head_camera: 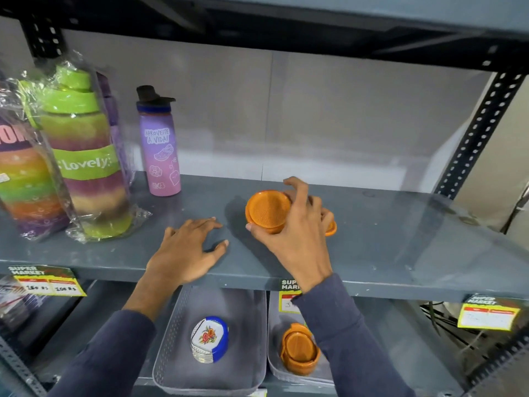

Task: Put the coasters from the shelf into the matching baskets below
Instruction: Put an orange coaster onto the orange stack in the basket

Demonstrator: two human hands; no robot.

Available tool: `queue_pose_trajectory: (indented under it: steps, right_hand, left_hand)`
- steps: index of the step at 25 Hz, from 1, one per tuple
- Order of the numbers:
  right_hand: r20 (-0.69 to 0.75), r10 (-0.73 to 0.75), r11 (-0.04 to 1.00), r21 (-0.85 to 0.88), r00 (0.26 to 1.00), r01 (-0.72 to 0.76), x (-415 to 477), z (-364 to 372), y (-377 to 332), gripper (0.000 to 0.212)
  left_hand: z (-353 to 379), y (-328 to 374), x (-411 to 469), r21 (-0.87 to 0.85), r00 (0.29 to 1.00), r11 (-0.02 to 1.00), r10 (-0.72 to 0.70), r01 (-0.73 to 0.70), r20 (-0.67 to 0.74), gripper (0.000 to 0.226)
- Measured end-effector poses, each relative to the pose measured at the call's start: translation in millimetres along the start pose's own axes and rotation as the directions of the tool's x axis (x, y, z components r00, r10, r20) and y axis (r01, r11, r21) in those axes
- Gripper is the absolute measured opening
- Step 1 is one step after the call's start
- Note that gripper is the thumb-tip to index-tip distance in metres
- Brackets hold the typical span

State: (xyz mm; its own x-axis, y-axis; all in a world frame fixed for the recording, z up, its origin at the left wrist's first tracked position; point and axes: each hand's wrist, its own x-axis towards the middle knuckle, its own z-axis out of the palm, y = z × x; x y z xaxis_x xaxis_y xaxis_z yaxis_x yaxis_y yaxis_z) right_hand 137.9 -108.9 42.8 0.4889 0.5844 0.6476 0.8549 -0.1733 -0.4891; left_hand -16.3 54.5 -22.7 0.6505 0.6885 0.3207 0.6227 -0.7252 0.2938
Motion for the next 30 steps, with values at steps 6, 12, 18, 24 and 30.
queue_pose_trajectory:
  steps: [6,12,18,24,30]
  right_hand:
    - [-0.445,-0.197,0.969,0.046,0.874,0.242,-23,-81,-32,0.093]
    - [-0.327,-0.143,0.973,0.125,0.934,0.192,-49,-96,-30,0.089]
    - [0.012,-0.007,0.983,0.185,1.0,0.005,-172,-52,14,0.087]
    - [0.323,0.341,0.934,-0.007,0.883,-0.358,-233,16,112,0.085]
    - [0.391,0.576,0.807,-0.131,0.718,-0.577,-220,83,180,0.09]
  left_hand:
    - [1,1,0,0.032,1.0,0.999,0.014,-0.014,-0.01,0.054]
    - [0,2,-4,0.026,1.0,1.0,0.005,-0.004,-0.027,0.053]
    - [-3,5,-5,-0.006,1.0,1.0,0.024,-0.024,-0.012,0.051]
    - [-7,9,-3,-0.025,0.999,0.999,0.018,-0.02,-0.048,0.06]
    - [-7,7,-4,-0.035,0.998,0.999,0.022,-0.024,-0.063,0.061]
